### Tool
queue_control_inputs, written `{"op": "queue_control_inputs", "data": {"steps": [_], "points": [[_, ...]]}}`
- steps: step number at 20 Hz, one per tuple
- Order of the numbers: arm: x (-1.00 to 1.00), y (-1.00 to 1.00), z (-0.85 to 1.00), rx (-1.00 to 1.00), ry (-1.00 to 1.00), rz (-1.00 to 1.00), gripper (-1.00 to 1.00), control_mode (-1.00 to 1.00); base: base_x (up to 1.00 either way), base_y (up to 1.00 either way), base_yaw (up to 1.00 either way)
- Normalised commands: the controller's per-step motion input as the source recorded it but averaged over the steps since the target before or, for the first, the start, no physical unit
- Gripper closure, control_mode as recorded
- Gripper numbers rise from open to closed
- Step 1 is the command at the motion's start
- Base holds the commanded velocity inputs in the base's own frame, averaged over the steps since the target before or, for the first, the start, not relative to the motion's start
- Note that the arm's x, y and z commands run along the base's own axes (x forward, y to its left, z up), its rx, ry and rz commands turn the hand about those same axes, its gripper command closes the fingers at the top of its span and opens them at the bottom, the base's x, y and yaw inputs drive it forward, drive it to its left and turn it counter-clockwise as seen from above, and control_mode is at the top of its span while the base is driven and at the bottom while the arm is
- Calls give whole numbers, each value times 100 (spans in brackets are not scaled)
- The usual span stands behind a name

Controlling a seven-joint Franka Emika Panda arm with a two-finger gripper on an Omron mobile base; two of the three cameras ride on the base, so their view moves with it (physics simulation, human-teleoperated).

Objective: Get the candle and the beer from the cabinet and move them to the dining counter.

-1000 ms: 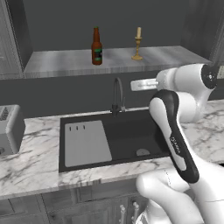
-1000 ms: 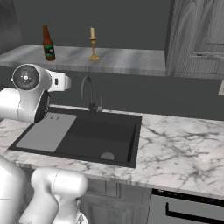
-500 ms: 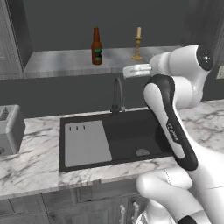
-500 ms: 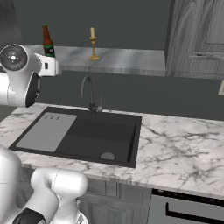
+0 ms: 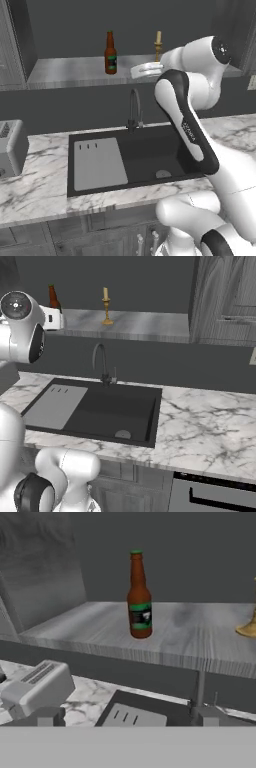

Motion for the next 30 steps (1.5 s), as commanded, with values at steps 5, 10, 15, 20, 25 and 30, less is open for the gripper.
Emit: {"op": "queue_control_inputs", "data": {"steps": [5,10,15,20,25,30], "points": [[51,21,9,-5,0,0,-100,-100,0,0,0],[44,11,4,-11,0,0,-100,-100,0,0,0],[41,15,2,-12,0,0,-100,-100,0,0,0],[41,21,0,-10,0,0,-100,-100,0,0,0],[30,12,0,-1,0,0,-100,-100,0,0,0],[23,1,0,0,4,-1,-100,-100,0,0,0]]}}
